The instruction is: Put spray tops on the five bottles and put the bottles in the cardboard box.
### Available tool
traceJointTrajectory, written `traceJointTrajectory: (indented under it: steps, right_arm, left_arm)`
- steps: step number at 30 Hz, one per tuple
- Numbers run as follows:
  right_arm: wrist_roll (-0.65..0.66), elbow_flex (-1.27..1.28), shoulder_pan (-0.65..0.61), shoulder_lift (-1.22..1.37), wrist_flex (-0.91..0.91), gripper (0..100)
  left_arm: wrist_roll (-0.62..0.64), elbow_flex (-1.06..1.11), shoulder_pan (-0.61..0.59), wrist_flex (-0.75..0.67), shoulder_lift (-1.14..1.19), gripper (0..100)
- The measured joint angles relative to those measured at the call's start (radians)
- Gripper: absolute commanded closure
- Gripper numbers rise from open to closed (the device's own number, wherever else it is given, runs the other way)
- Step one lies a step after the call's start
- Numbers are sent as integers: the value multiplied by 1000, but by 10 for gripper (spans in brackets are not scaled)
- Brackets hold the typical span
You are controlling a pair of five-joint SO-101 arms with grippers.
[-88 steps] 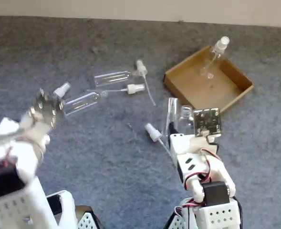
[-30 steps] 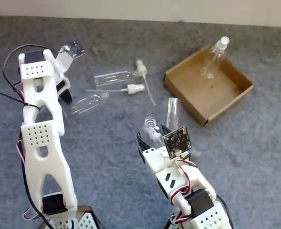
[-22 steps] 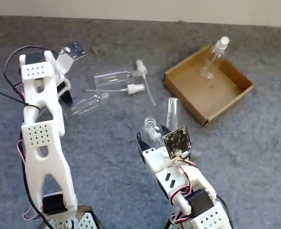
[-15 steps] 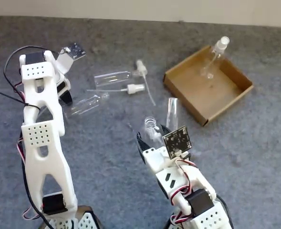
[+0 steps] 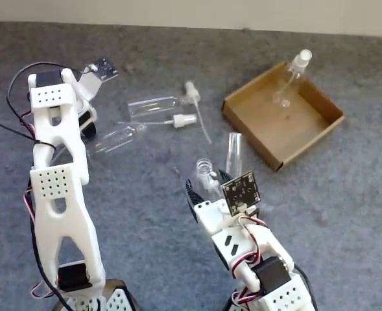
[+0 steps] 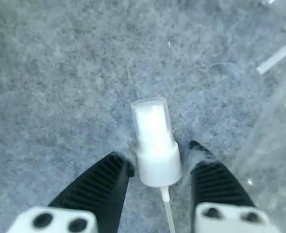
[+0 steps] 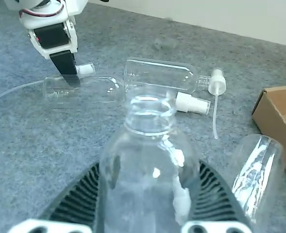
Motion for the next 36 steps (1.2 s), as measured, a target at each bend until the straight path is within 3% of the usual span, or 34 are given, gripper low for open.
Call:
traceJointTrajectory:
  steps: [3, 7, 18, 29, 36]
  right_arm:
    - [0, 0, 0, 0, 0, 906]
    - [0, 0, 0, 0, 0, 906]
    - [0, 0, 0, 0, 0, 906]
    - [-8, 0, 0, 0, -20, 906]
    - [-8, 0, 0, 0, -69, 906]
  left_arm:
    - [0, 0, 0, 0, 0, 905]
    - [0, 0, 0, 0, 0, 1000]
    - [0, -6, 0, 0, 2, 996]
    - [9, -413, -3, 107, 2, 996]
    - [370, -437, 40, 135, -80, 995]
